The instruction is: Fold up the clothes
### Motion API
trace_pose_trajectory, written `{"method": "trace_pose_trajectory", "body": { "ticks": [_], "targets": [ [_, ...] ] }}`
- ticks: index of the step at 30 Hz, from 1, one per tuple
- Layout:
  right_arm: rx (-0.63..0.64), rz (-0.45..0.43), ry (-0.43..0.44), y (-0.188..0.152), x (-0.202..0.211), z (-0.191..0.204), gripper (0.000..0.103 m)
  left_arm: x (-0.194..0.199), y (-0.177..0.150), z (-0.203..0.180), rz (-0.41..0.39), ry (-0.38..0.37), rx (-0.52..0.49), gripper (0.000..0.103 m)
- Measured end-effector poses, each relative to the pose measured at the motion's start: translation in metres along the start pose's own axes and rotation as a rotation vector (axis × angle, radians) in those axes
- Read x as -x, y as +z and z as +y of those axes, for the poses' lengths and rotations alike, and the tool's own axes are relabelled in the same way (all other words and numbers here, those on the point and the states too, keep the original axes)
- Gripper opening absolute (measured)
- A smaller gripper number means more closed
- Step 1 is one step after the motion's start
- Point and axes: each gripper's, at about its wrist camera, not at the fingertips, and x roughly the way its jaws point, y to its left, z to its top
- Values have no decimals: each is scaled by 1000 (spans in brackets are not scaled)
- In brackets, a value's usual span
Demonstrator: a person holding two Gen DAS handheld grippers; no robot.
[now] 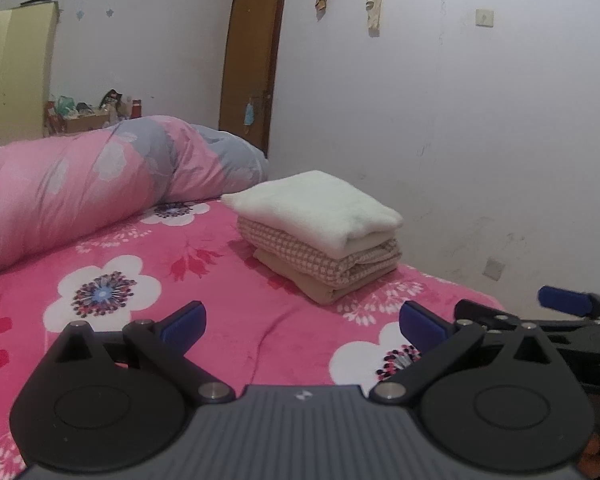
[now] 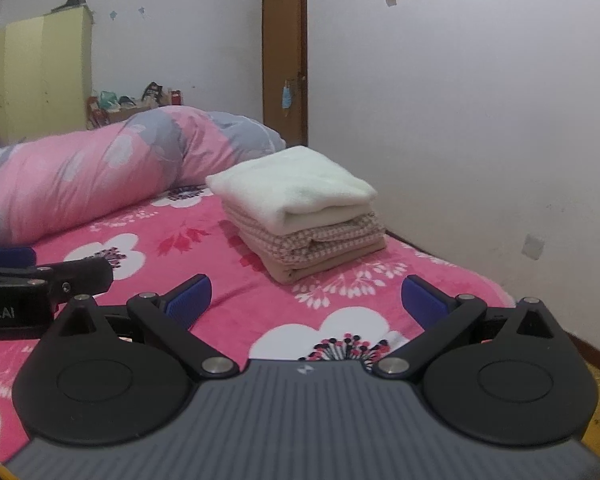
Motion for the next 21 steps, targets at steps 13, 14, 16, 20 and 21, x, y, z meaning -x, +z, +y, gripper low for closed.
{"method": "trace_pose_trajectory", "body": {
  "ticks": [13,14,16,20,21],
  "targets": [
    [22,9,-46,1,-1,6,102,5,0,-2,-31,33,-19,103],
    [21,10,-48,1,-1,6,102,5,0,-2,-34,35,-19,103],
    [17,17,-52,1,-2,5,102,7,0,-1,-42,40,-19,103],
    [0,31,-55,0,-4,4,102,6,-1,-1,-45,41,-14,103],
    [-4,34,-56,0,-4,3,102,6,-1,0,-44,40,-11,103]
  ]
}}
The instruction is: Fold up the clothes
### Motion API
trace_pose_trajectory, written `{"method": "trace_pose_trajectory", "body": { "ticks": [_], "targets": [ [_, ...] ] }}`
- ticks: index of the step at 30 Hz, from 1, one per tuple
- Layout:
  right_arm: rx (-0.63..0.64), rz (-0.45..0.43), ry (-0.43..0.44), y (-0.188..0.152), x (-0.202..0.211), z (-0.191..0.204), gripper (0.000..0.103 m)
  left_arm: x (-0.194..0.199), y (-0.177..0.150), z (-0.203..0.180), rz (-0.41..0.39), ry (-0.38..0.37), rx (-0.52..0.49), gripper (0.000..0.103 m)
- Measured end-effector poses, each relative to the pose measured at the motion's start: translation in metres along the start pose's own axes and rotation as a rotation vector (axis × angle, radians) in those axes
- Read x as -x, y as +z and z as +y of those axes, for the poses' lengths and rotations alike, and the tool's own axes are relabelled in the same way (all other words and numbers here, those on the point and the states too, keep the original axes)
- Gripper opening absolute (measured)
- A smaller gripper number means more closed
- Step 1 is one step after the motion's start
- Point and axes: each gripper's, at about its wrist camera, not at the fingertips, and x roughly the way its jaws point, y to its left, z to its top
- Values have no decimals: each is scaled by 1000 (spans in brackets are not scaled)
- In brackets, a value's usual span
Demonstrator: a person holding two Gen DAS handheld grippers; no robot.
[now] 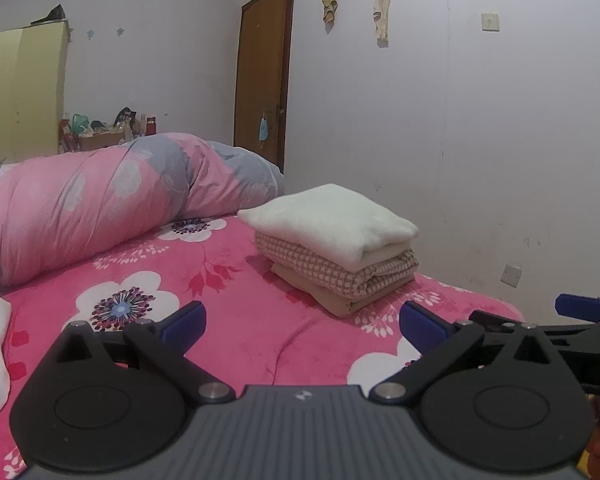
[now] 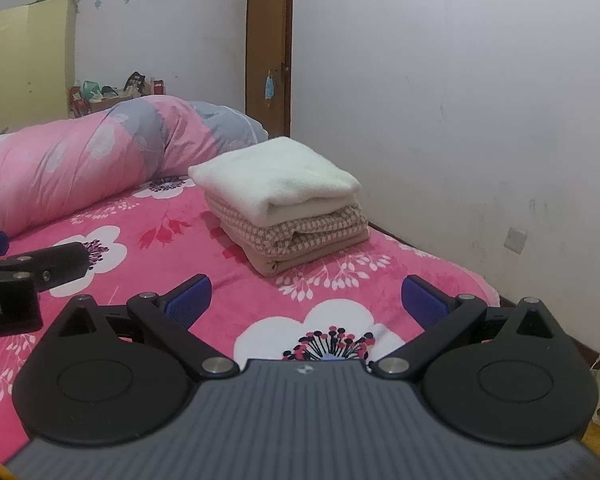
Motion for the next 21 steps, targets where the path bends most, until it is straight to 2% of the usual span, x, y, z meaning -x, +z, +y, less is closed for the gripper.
{"method": "trace_pose_trajectory", "body": {
  "ticks": [21],
  "targets": [
    [-22,19,-24,-1,-4,-6,102,3,1,4,8,-4,31,103]
  ]
}}
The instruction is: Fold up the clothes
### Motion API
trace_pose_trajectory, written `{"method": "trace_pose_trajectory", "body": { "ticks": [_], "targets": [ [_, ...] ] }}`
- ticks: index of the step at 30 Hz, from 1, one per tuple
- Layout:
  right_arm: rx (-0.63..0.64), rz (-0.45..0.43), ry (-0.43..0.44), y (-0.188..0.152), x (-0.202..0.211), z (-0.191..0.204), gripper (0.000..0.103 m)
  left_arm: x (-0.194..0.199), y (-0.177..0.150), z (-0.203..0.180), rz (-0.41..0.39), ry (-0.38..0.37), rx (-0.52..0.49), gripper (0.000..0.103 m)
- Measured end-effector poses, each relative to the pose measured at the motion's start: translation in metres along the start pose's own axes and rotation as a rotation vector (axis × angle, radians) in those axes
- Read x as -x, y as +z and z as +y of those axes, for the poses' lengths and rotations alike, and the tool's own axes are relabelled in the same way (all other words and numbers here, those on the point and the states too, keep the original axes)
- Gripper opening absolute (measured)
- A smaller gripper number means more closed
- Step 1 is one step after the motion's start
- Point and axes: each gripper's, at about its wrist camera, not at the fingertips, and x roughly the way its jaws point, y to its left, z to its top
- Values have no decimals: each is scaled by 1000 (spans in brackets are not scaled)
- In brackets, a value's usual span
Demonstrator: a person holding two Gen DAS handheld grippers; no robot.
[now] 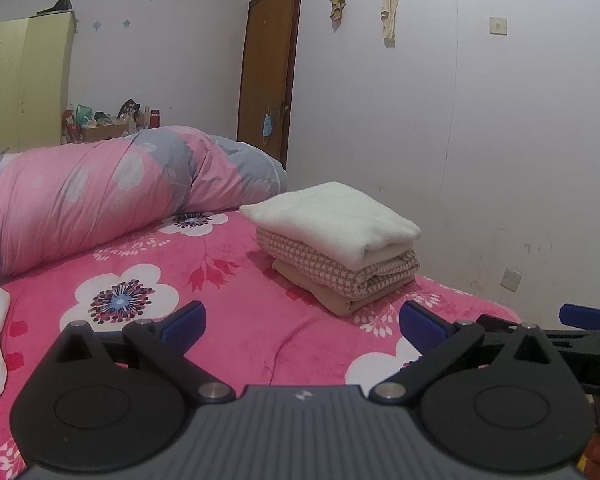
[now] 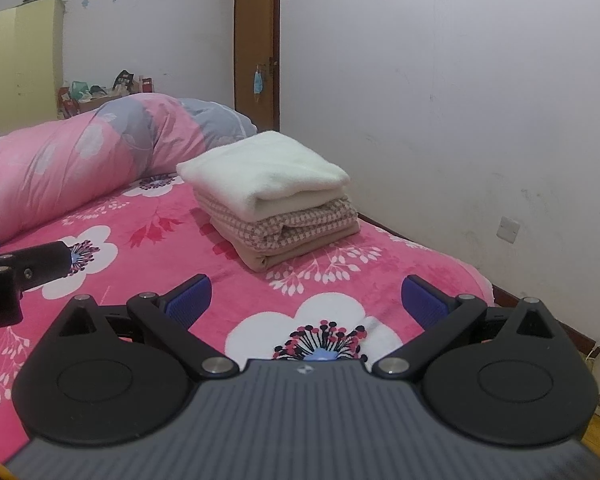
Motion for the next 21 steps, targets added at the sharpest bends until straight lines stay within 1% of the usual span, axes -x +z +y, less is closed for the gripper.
{"method": "trace_pose_trajectory", "body": {
  "ticks": [10,14,21],
  "targets": [
    [12,8,-15,1,-5,2,102,1,-2,3,3,-1,14,103],
    [20,-4,-26,4,-5,6,102,-1,-3,6,20,-38,30,103],
    [56,9,-37,-3,-8,12,102,-10,-4,-6,26,-4,-4,103]
  ]
}}
